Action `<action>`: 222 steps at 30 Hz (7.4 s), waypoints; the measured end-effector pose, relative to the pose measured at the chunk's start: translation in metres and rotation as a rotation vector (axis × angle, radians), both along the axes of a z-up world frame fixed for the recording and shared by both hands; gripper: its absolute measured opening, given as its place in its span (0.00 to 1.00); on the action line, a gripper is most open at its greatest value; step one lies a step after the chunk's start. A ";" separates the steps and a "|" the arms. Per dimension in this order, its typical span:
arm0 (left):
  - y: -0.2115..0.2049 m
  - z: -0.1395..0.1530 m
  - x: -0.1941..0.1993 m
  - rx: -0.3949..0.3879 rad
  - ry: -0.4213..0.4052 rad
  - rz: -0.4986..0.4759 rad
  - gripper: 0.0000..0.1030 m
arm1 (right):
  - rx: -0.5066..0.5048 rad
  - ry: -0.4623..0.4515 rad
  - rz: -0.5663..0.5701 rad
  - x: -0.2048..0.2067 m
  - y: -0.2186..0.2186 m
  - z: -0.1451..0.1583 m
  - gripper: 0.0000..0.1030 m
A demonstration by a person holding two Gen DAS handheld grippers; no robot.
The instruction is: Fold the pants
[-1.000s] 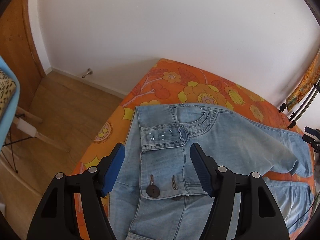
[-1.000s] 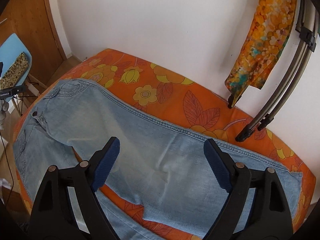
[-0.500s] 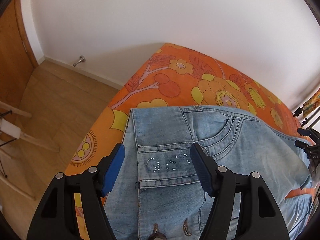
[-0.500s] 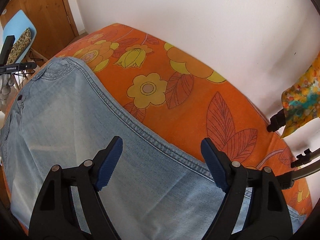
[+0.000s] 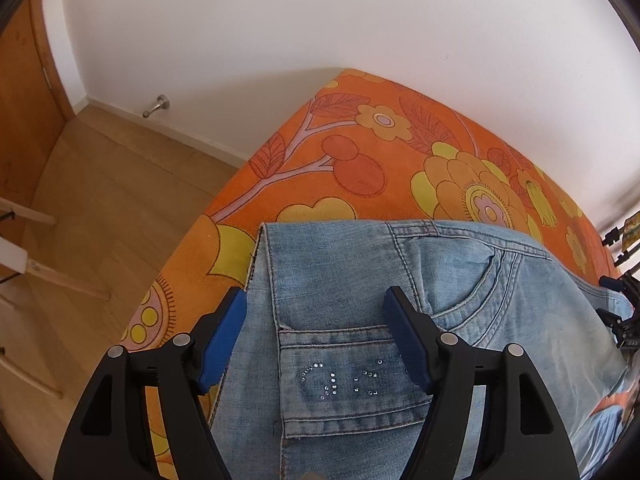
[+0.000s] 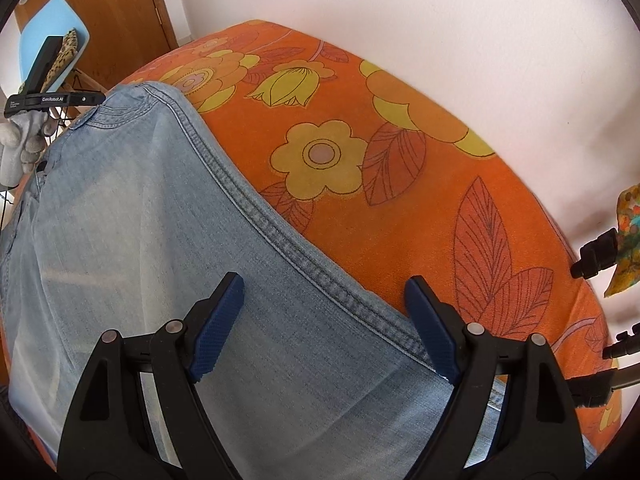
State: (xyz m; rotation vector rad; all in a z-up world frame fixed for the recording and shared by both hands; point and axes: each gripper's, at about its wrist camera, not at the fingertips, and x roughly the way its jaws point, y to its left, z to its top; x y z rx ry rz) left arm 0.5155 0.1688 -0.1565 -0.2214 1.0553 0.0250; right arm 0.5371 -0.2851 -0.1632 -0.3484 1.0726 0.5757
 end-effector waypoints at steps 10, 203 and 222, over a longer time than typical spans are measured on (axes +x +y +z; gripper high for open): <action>0.003 -0.009 0.005 0.009 0.003 0.024 0.78 | 0.000 -0.023 0.007 -0.010 0.005 0.004 0.65; 0.056 -0.003 -0.324 -0.345 -0.111 0.205 0.04 | -0.291 -0.272 -0.065 -0.410 0.047 0.052 0.03; -0.011 0.047 -0.321 -0.224 -0.166 -0.019 0.04 | -0.189 -0.184 -0.128 -0.433 0.021 0.047 0.42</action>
